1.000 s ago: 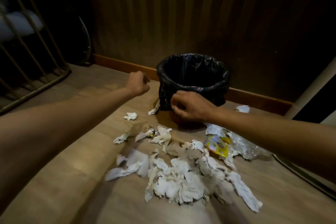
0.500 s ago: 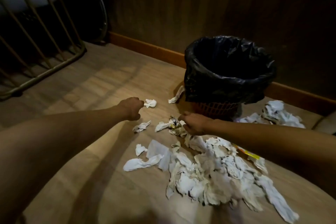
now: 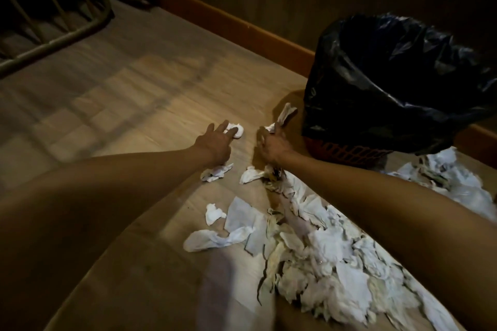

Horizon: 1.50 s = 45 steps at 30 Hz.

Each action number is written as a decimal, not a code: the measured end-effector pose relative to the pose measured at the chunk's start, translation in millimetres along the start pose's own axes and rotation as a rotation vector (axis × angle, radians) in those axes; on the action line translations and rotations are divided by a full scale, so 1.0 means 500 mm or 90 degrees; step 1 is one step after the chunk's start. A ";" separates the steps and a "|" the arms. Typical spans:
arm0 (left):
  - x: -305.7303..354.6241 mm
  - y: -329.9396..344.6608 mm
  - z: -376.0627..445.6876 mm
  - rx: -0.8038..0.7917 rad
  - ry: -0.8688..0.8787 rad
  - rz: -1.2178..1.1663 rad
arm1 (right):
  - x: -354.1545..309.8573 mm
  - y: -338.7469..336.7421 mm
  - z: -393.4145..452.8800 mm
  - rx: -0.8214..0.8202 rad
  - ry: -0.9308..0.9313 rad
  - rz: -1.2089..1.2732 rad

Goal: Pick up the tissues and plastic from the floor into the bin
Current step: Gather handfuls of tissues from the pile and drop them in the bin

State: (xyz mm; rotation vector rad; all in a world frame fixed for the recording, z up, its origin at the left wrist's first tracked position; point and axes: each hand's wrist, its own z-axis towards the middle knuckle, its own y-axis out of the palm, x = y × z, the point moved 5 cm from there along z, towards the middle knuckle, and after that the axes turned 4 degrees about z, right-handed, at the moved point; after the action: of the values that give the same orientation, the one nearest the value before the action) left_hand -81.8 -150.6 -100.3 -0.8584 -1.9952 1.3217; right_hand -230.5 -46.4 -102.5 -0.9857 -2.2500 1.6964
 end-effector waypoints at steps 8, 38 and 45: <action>0.013 0.012 0.025 0.054 0.037 -0.006 | 0.018 -0.006 -0.002 0.083 -0.104 0.032; 0.104 -0.007 -0.091 0.043 0.226 0.156 | 0.164 -0.064 -0.259 -0.099 -0.239 -0.091; 0.216 0.016 -0.112 -0.008 0.401 0.119 | 0.233 -0.034 -0.330 -0.206 -0.257 -0.211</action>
State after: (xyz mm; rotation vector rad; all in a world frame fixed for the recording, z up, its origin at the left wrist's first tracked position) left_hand -104.3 -33.1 -75.8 -1.3010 -1.4537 0.9652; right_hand -246.5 151.1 -60.0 -0.2926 -2.8133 1.5209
